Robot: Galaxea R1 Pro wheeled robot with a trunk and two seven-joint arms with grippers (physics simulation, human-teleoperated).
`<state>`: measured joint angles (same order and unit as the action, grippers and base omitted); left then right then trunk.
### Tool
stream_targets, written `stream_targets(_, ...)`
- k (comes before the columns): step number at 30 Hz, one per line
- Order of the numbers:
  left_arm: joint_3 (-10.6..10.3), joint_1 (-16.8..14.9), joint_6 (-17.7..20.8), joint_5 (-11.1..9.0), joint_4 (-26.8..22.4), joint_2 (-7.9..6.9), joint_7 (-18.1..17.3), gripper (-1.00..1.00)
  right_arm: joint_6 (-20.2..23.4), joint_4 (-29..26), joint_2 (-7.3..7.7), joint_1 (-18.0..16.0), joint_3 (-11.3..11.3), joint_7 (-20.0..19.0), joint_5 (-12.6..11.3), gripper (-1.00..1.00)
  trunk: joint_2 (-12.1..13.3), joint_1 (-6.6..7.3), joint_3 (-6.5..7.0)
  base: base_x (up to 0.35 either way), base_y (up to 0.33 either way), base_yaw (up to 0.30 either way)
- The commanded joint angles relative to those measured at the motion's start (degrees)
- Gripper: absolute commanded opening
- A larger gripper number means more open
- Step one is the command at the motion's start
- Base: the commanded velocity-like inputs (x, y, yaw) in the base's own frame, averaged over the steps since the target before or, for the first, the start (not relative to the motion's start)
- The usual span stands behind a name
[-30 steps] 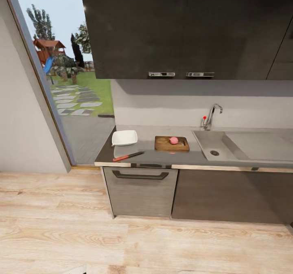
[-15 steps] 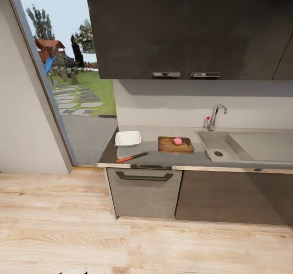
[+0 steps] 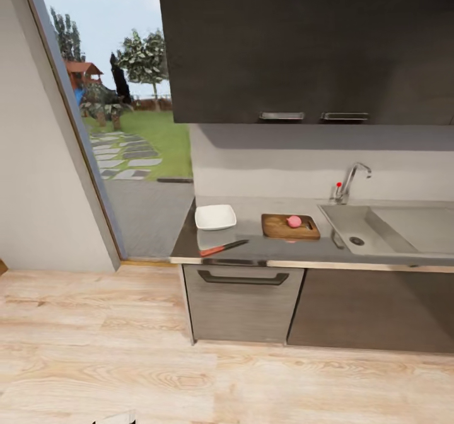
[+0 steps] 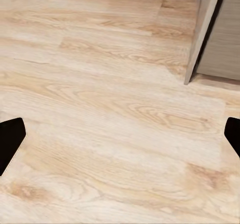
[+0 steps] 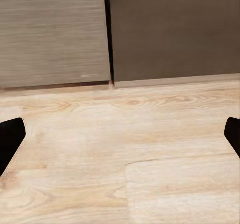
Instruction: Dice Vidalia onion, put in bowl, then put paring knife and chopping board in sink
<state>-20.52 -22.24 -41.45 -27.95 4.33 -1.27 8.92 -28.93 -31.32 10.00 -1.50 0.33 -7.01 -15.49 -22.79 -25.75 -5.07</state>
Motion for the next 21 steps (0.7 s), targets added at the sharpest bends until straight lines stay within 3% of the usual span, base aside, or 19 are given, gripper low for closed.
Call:
stream_targets(1,-0.48,-0.08,-0.18,-0.04,0.15,0.03,0.31,1.00,-0.17,0.03,0.02,-0.06,0.03,-0.46,-0.60,1.00,-0.12,-0.04,-0.13,0.007,0.278,0.000)
stream_targets(21,-0.48,-0.07,-0.14,0.00,0.15,0.04,0.22,1.00,-0.17,0.03,0.02,-0.02,0.02,-0.46,-0.59,1.00,-0.12,-0.04,-0.13,0.001,0.280,0.000)
